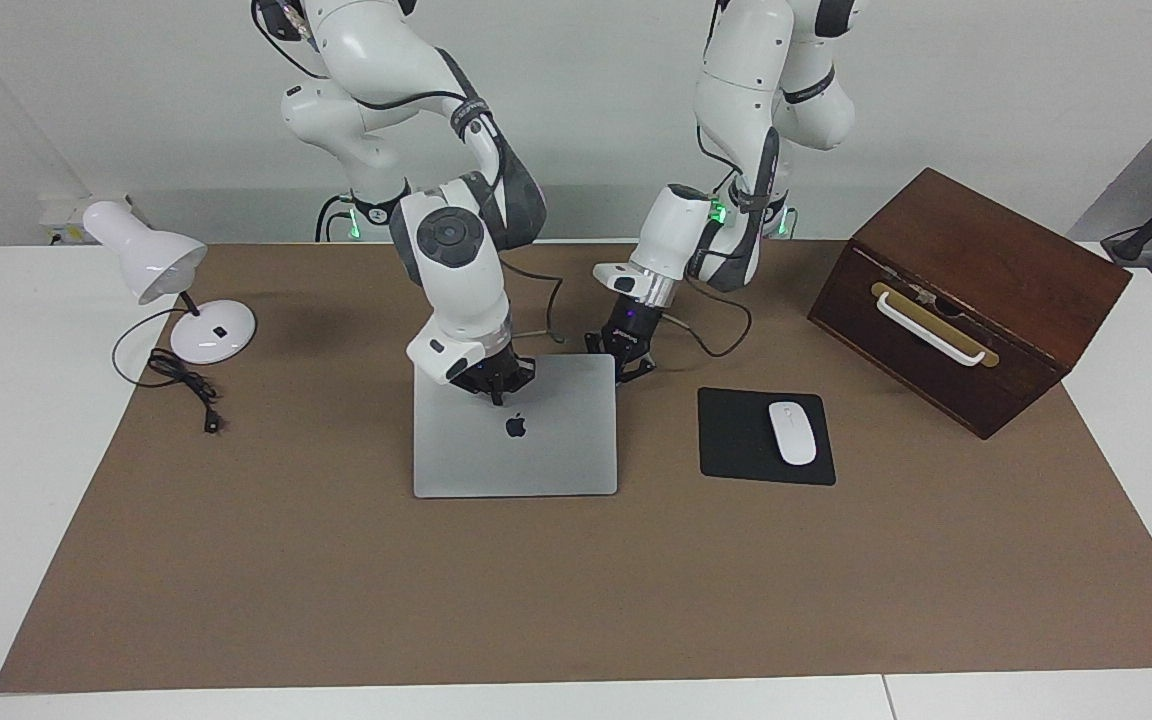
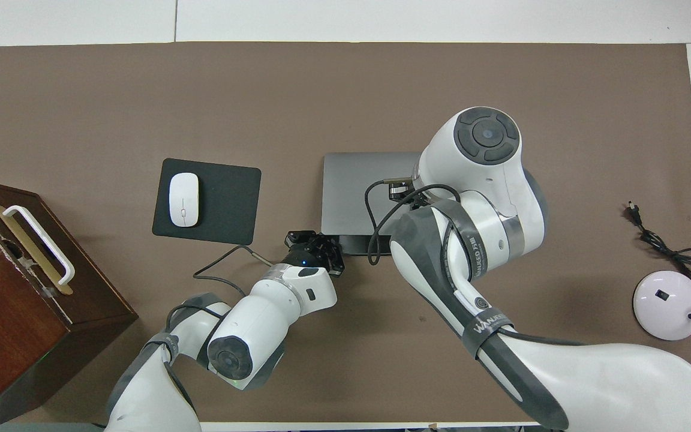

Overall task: Close laptop with both arms
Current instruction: 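Press the lid fully shut with the right gripper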

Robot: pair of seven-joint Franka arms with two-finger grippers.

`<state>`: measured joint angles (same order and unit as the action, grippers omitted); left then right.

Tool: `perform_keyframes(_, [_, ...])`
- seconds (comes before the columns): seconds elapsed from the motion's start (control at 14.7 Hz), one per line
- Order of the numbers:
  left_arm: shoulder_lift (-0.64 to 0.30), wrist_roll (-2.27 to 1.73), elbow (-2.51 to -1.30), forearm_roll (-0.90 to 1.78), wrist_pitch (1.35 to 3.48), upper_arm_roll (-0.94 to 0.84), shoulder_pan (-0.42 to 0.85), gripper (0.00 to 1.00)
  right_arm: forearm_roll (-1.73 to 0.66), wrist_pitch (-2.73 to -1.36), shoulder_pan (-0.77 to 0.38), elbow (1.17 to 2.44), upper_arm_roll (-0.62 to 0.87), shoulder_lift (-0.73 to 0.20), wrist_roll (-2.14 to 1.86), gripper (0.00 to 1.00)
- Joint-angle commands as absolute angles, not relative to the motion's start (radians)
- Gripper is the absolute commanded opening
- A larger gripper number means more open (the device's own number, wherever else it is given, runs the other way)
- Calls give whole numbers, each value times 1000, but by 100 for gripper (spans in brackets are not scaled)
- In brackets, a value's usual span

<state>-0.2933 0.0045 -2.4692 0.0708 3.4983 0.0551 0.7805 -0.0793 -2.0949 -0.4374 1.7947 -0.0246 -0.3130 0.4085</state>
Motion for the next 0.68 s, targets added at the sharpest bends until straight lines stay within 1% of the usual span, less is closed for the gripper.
perform_keyframes(0.0, [-318,66,-2497,86,3502,69,776,0,-109,-2140,-439,1847,-23,-291,382,0])
perform_keyframes(0.27, [-318,67,-2502,86,3502,69,776,0,-109,-2204,-443,1891,-23,-295,383,0])
perform_keyframes(0.61, [-321,78,-2500,86,3502,69,778,0,-109,-2232,-449,1904,-23,-301,385,0])
